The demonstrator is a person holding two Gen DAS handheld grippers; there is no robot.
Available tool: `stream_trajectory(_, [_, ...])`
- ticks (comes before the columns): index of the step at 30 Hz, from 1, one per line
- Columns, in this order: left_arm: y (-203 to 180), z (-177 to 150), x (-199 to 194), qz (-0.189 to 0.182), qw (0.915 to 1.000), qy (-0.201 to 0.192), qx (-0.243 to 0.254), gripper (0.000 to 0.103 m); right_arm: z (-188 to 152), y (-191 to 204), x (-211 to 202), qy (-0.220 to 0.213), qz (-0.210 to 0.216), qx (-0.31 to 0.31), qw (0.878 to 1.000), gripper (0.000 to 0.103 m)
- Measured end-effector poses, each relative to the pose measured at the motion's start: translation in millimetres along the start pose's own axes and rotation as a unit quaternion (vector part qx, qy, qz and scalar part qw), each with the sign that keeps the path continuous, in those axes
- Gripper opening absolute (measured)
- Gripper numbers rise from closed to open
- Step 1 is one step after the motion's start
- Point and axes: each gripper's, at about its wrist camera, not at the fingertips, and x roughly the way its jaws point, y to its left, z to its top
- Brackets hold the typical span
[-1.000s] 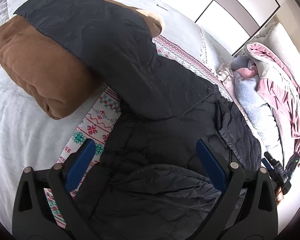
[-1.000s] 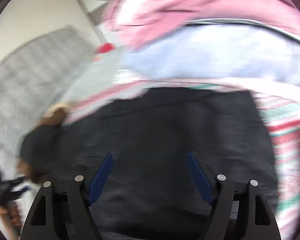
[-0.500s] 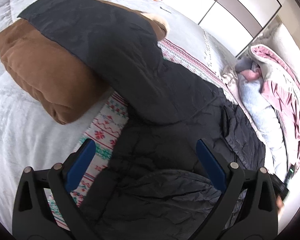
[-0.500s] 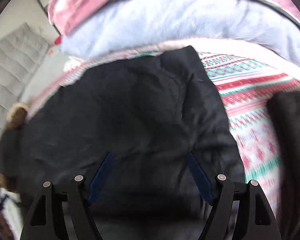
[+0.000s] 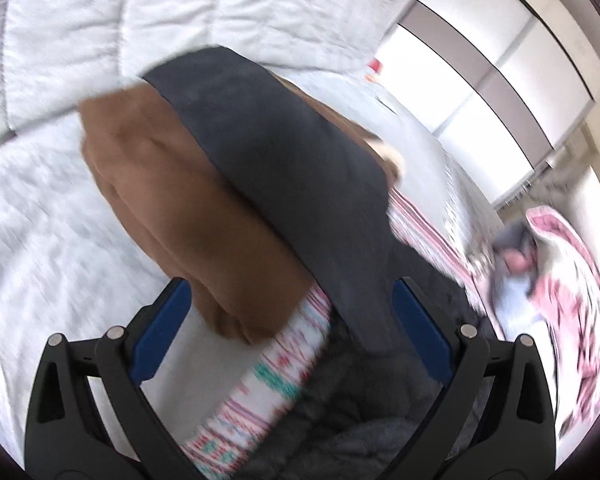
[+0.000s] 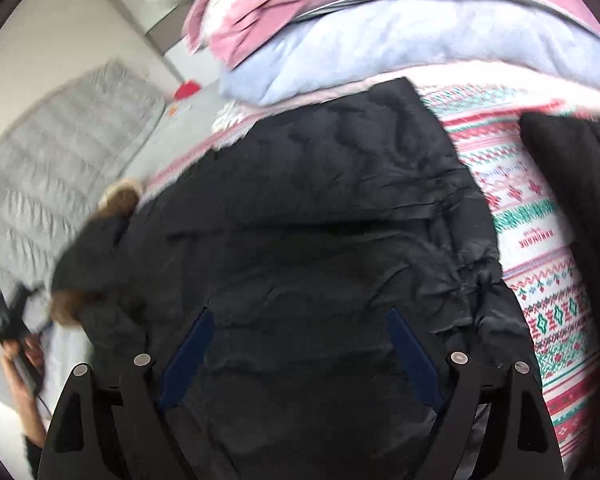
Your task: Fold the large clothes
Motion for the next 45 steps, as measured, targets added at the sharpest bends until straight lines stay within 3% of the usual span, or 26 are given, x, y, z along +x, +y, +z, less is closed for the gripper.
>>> stream_trajectory(3, [9,35,16,0.018,0.9997,0.001,-0.015,0.1,2,-20,-16,-0.013,0.003,0.025,1.0,0.089])
stream_trajectory(6, [20,64,45,0.05,0.998,0.018,-0.034,0.1,0,-26,-10,0.012,0.022,0.027,0.999,0.089])
stream_trajectory(10, [38,82,75,0.034,0.9962,0.025,-0.076,0.1,-4,-30,-7,0.027,0.029,0.049,0.998,0.089])
stream_trajectory(11, [39,82,80,0.038,0.9958,0.021,-0.08,0.095,-5,-30,-4,0.03,0.028,0.053,0.998,0.089])
stream_trajectory(13, [40,81,89,0.056,0.9943,0.006,-0.091,0.069,-4,-29,4,0.037,0.032,0.053,0.997,0.089])
stream_trajectory(15, [38,81,96,0.057,0.9942,0.001,-0.091,0.03,-6,-28,4,0.04,0.039,0.055,0.997,0.089])
stream_trajectory(18, [24,83,90,0.052,0.9947,-0.025,-0.085,0.009,-6,-27,3,0.037,0.039,0.055,0.997,0.089])
stream_trajectory(21, [-6,87,66,0.027,0.9955,-0.063,-0.065,0.008,-6,-32,1,0.032,0.036,0.062,0.997,0.089])
stream_trajectory(23, [-32,87,47,-0.009,0.9952,-0.082,-0.053,0.008,-6,-34,-1,0.029,0.037,0.07,0.996,0.089])
stream_trajectory(28, [-114,64,10,-0.084,0.9921,-0.091,0.019,0.009,-5,-42,-2,0.026,0.037,0.087,0.995,0.089])
stream_trajectory(31, [-154,40,-5,-0.135,0.9858,-0.081,0.058,0.009,-4,-47,-3,0.023,0.038,0.091,0.995,0.089])
stream_trajectory(35, [-197,5,-8,-0.153,0.9805,-0.059,0.109,0.008,-4,-56,-4,0.021,0.039,0.112,0.993,0.089])
stream_trajectory(41, [-275,-89,11,-0.183,0.9543,0.01,0.236,0.009,-4,-63,-6,0.017,0.037,0.12,0.992,0.089])
stream_trajectory(43, [-292,-123,37,-0.168,0.9476,0.047,0.268,0.019,-4,-65,-5,0.019,0.038,0.124,0.991,0.089])
stream_trajectory(44, [-297,-134,47,-0.161,0.9458,0.067,0.274,0.035,-4,-65,-4,0.021,0.037,0.125,0.991,0.089])
stream_trajectory(45, [-302,-152,56,-0.154,0.9433,0.089,0.28,0.044,-4,-66,-3,0.023,0.037,0.127,0.991,0.089])
